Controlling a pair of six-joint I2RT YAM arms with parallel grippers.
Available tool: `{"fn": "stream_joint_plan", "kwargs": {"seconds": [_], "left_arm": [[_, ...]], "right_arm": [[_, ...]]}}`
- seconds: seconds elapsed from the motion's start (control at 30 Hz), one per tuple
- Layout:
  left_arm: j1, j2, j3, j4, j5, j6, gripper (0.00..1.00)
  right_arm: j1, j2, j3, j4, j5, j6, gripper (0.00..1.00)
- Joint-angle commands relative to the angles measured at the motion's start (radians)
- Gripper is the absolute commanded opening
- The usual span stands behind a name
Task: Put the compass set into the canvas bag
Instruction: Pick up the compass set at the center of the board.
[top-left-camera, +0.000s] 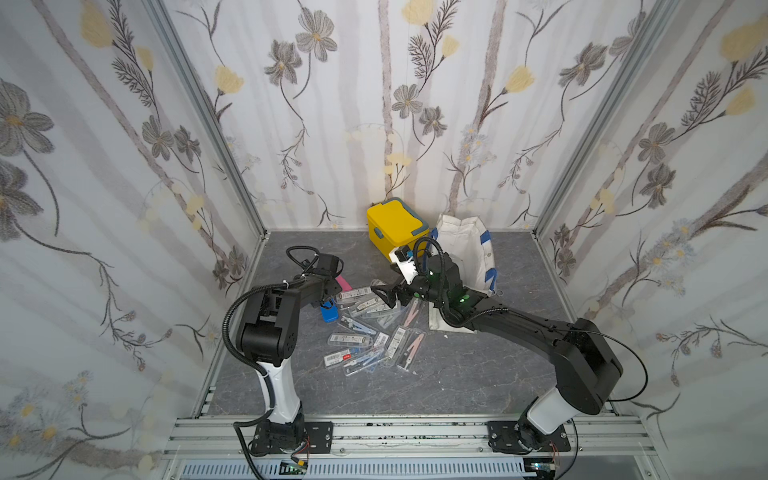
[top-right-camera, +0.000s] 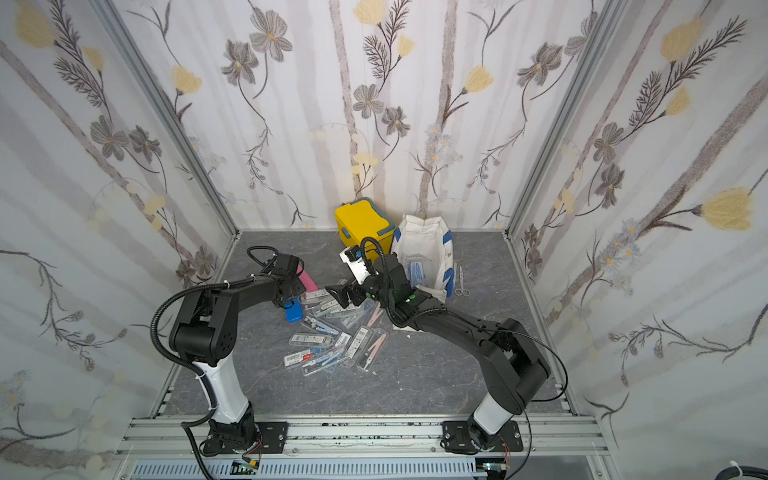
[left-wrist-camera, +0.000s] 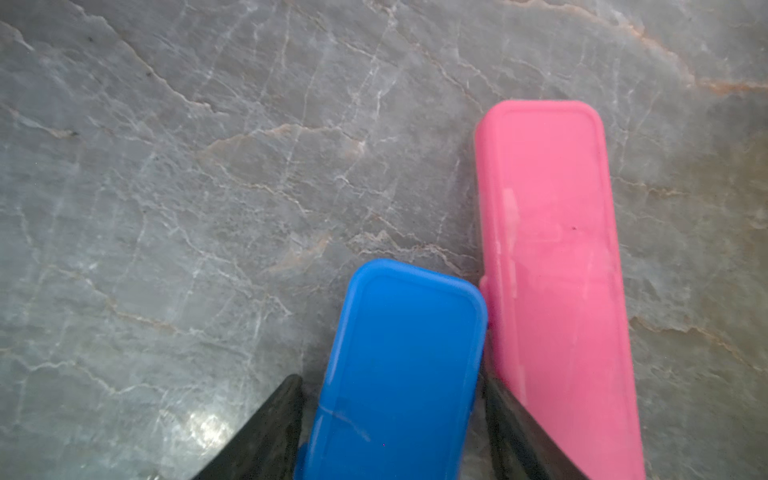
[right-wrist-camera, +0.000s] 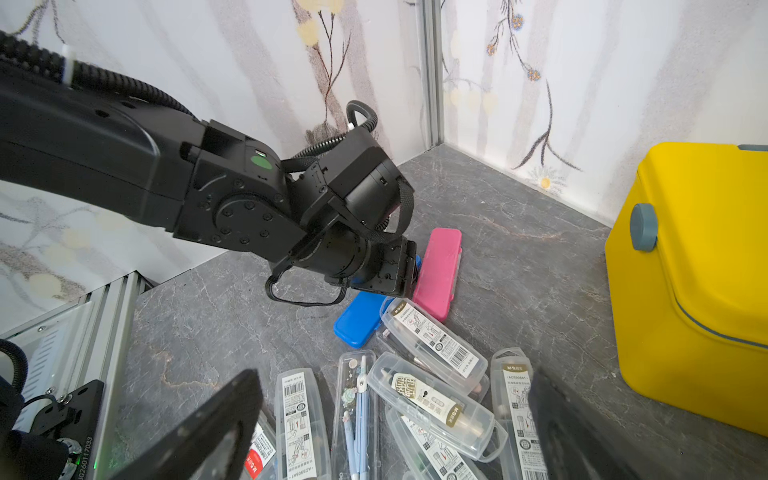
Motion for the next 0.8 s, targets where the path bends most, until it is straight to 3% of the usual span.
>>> {"fn": "stream_joint_plan", "kwargs": {"seconds": [0.0,0.23,0.43,0.77], "left_arm": [[-0.003,0.048,0.03,-0.19,0.046,0.023,0.68],[-0.018,0.081,0.088,-0.29,0.004,0.066,0.67],[-0.022,0.078,0.059,-0.261,0.025,0.055,0.54],[-0.023,0.015,0.028,-0.232,-0.013,0.059,0.49]], "right_arm": [[0.001,-0.047,-0.015,0.067,0.02,-0.026,0.99],[0.0,-0.089,-0.061,0.113,0.038,-0.045,1.0],[0.0,-0.102,-0.081,0.123,0.036,-0.053,0.99],[0.0,-0.078,-0.068,0.11,0.027,-0.053,0.99]]}}
